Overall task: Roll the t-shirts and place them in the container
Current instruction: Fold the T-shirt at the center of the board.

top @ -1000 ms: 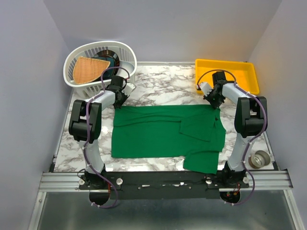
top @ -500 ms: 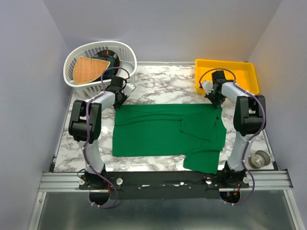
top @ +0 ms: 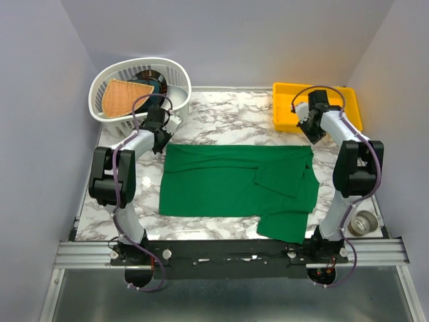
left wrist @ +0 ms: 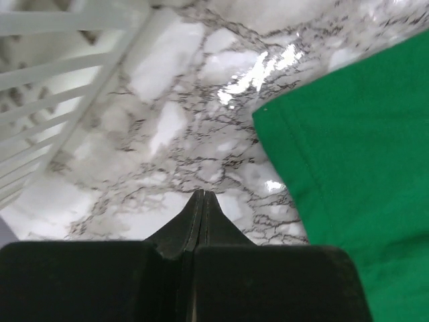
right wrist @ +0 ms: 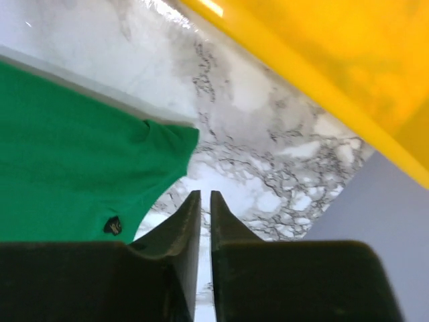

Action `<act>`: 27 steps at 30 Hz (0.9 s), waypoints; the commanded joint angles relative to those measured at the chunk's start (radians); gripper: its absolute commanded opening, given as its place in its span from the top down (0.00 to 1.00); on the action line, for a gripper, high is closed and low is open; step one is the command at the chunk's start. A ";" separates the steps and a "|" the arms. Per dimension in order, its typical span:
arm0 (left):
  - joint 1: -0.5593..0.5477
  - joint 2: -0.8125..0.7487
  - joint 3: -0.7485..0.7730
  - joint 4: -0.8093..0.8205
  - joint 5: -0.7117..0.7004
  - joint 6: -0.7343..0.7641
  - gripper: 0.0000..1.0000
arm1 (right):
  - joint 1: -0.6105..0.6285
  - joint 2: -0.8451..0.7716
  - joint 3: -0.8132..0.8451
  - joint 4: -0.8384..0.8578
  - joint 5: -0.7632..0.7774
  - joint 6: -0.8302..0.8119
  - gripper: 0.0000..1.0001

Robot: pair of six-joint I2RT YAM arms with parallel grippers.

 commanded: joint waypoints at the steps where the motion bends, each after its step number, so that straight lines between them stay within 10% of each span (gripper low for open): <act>1: -0.004 -0.126 0.024 -0.011 0.036 -0.068 0.99 | -0.011 -0.120 -0.018 0.011 -0.160 -0.060 0.78; 9: -0.046 -0.095 0.000 -0.085 0.220 -0.054 1.00 | -0.009 -0.036 -0.001 -0.034 -0.277 -0.200 0.88; 27: -0.055 0.092 0.038 -0.073 0.103 0.104 1.00 | 0.092 0.082 -0.069 0.163 -0.142 -0.646 0.99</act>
